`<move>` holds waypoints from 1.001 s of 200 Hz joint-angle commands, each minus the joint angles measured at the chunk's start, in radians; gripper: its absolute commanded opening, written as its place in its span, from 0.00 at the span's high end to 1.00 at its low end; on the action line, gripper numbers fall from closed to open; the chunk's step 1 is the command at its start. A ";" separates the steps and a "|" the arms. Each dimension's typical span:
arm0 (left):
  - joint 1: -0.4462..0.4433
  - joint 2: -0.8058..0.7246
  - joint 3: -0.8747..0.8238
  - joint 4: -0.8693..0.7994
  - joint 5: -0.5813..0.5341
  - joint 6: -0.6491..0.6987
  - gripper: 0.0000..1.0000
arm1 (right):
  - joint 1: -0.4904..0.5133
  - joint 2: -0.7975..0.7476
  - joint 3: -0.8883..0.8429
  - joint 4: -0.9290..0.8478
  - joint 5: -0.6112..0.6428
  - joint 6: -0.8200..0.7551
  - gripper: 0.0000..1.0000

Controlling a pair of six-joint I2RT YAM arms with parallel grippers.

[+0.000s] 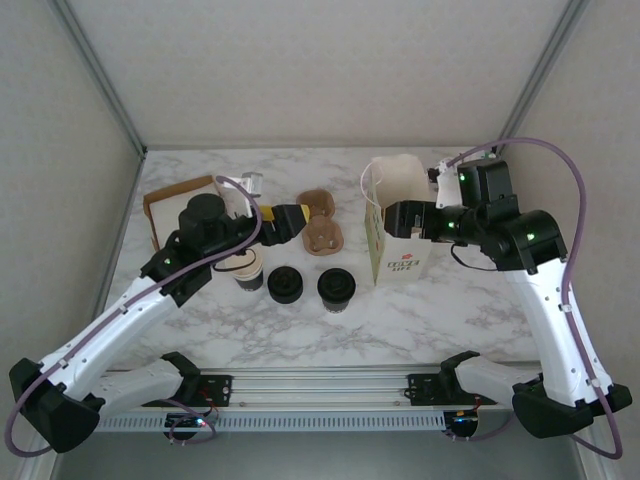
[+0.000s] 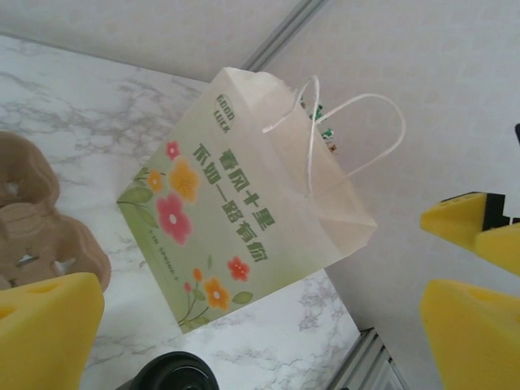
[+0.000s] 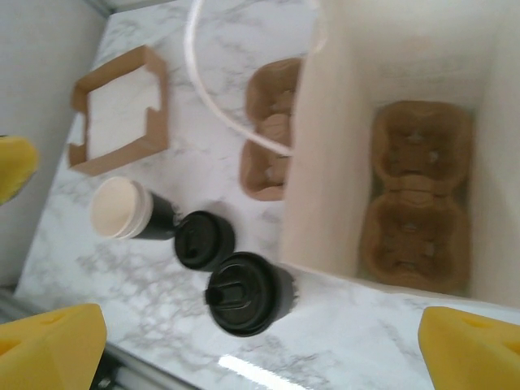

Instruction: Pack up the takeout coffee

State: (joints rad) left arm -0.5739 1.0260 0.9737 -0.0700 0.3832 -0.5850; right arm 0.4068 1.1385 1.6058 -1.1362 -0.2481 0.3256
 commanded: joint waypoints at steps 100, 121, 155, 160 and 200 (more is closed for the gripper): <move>0.033 -0.081 -0.109 -0.026 -0.098 0.014 0.00 | 0.334 0.157 -0.017 -0.056 0.175 -0.068 0.11; 0.040 -0.109 -0.131 -0.045 -0.108 0.013 0.00 | 0.407 0.207 -0.005 -0.071 0.240 -0.073 0.12; 0.051 -0.141 -0.169 -0.071 -0.116 0.008 0.00 | 0.454 0.273 -0.009 -0.081 0.308 -0.057 0.12; 0.053 -0.145 -0.176 -0.075 -0.117 0.007 0.00 | 0.458 0.281 -0.014 -0.080 0.315 -0.053 0.12; 0.085 -0.125 -0.202 -0.072 -0.080 0.002 0.00 | 0.484 0.348 -0.041 -0.068 0.344 -0.019 0.12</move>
State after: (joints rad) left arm -0.5156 0.8925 0.7868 -0.1337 0.2874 -0.5793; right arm 0.8715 1.4540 1.5745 -1.1931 0.0475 0.2798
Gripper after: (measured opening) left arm 0.995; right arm 0.884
